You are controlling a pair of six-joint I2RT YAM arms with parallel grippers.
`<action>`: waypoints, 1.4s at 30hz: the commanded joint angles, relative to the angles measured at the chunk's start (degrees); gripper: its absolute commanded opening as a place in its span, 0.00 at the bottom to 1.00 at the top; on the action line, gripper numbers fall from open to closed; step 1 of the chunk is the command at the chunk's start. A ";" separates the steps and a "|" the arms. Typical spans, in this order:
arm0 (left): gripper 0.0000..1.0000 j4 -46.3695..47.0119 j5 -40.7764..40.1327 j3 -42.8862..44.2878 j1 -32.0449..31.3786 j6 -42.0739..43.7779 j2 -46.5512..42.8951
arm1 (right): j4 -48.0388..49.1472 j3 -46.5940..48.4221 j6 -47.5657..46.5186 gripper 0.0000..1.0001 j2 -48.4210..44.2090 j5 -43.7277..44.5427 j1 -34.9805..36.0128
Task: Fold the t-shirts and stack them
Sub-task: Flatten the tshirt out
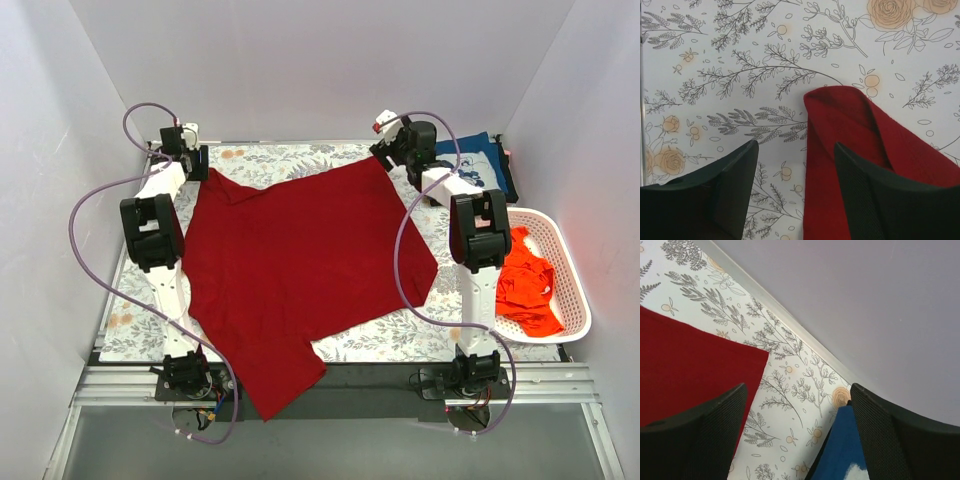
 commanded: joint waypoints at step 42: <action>0.46 -27.46 13.55 -39.76 -0.58 -2.20 -31.89 | -77.85 -22.35 -18.89 0.35 -22.36 -8.45 -2.43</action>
